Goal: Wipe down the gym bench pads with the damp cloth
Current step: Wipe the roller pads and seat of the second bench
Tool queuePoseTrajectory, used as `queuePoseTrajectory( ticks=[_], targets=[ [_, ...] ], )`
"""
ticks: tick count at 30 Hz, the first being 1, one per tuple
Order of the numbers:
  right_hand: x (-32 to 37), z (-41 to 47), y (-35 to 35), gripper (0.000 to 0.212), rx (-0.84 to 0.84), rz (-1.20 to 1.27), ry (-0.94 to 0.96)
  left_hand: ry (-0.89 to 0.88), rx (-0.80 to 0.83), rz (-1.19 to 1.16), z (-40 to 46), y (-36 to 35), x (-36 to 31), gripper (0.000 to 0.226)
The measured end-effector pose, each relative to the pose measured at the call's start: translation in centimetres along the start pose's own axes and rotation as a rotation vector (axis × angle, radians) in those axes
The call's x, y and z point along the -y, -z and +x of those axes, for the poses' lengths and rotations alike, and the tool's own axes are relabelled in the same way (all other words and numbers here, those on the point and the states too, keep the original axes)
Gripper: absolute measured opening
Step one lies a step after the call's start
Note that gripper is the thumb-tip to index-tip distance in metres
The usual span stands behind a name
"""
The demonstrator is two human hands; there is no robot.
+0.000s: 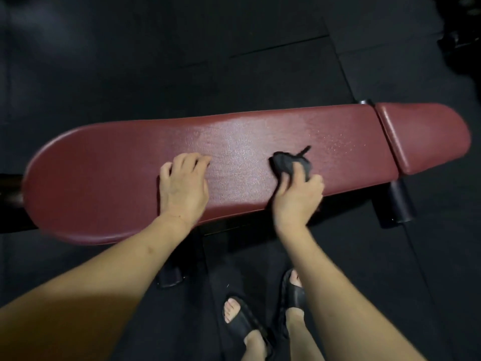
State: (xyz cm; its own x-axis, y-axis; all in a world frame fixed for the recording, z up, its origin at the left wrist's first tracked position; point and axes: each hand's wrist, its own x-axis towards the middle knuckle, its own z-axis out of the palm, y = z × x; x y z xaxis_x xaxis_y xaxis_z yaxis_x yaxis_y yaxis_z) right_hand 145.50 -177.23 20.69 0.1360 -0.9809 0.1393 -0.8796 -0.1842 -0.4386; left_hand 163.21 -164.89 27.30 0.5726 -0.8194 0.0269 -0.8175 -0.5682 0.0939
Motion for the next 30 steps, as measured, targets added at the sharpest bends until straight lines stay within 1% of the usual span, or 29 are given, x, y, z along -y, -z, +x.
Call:
queuePoseTrajectory(
  ticks=[2,4,5,7,8,9,10,12,13,15,16,17,20,21,23,24,25,26,27,29,30],
  targets=[
    [3.8,-4.4,0.1,0.036,0.055,0.079,0.085,-0.047,0.009,0.023,-1.6,-0.7,0.0,0.050],
    [6.0,-7.6,0.4,0.038,0.113,0.149,0.179,-0.095,-0.009,0.060,-2.3,-1.4,0.2,0.051],
    [5.7,-7.9,0.4,0.038,0.119,0.164,0.262,-0.106,-0.019,0.073,-2.3,-1.7,0.1,0.050],
    [3.4,-5.8,0.1,0.037,0.114,0.157,0.500,-0.109,-0.024,0.075,-2.1,-1.8,-0.1,0.047],
    [1.4,-4.4,0.1,0.037,0.114,0.136,0.577,-0.109,-0.024,0.064,-2.1,-1.9,-0.2,0.045],
    [-0.7,-2.9,0.0,0.037,0.103,0.110,0.585,-0.110,-0.028,0.059,-2.2,-2.0,-0.1,0.044],
    [-2.7,-1.6,0.0,0.036,0.079,0.086,0.518,-0.115,-0.038,0.062,-2.3,-2.2,0.0,0.042],
    [-5.4,0.1,-0.2,0.035,0.011,0.084,0.247,-0.131,-0.065,0.071,-2.4,-2.3,0.1,0.040],
    [-5.5,0.2,-0.5,0.036,-0.023,0.090,0.119,-0.141,-0.078,0.074,-2.4,-2.4,0.2,0.039],
    [-3.4,-1.1,-1.5,0.038,-0.086,0.087,-0.067,-0.157,-0.108,0.079,-2.5,-2.6,0.2,0.039],
    [-1.5,-2.1,-1.8,0.038,-0.097,0.100,-0.112,-0.161,-0.119,0.085,-2.6,-2.7,0.2,0.039],
    [0.6,-3.4,-2.0,0.039,-0.095,0.115,-0.108,-0.163,-0.128,0.089,-2.7,-2.7,0.2,0.038],
    [4.2,-6.9,-1.6,0.038,-0.014,0.184,0.031,-0.169,-0.125,0.097,-2.7,-2.8,0.2,0.039],
    [4.0,-7.4,-1.2,0.038,0.017,0.201,0.093,-0.165,-0.117,0.096,-2.7,-2.8,0.1,0.039],
    [2.0,-6.3,-0.4,0.040,0.070,0.214,0.308,-0.157,-0.107,0.090,-2.7,-2.7,0.0,0.038],
    [0.5,-5.2,-0.1,0.041,0.093,0.191,0.420,-0.155,-0.102,0.089,-2.6,-2.6,-0.1,0.039],
    [-1.3,-3.6,0.1,0.040,0.101,0.158,0.490,-0.156,-0.094,0.091,-2.5,-2.5,-0.1,0.039],
    [-3.2,-2.1,0.2,0.038,0.091,0.125,0.491,-0.157,-0.082,0.096,-2.5,-2.5,0.0,0.040],
    [-4.9,-0.7,0.2,0.036,0.072,0.101,0.421,-0.160,-0.071,0.106,-2.5,-2.5,0.0,0.040],
    [-6.6,0.7,0.1,0.036,0.042,0.098,0.188,-0.169,-0.059,0.120,-2.4,-2.5,0.0,0.042],
    [-6.5,0.5,-0.2,0.036,0.027,0.108,0.087,-0.173,-0.058,0.121,-2.3,-2.5,0.0,0.042]
  ],
)
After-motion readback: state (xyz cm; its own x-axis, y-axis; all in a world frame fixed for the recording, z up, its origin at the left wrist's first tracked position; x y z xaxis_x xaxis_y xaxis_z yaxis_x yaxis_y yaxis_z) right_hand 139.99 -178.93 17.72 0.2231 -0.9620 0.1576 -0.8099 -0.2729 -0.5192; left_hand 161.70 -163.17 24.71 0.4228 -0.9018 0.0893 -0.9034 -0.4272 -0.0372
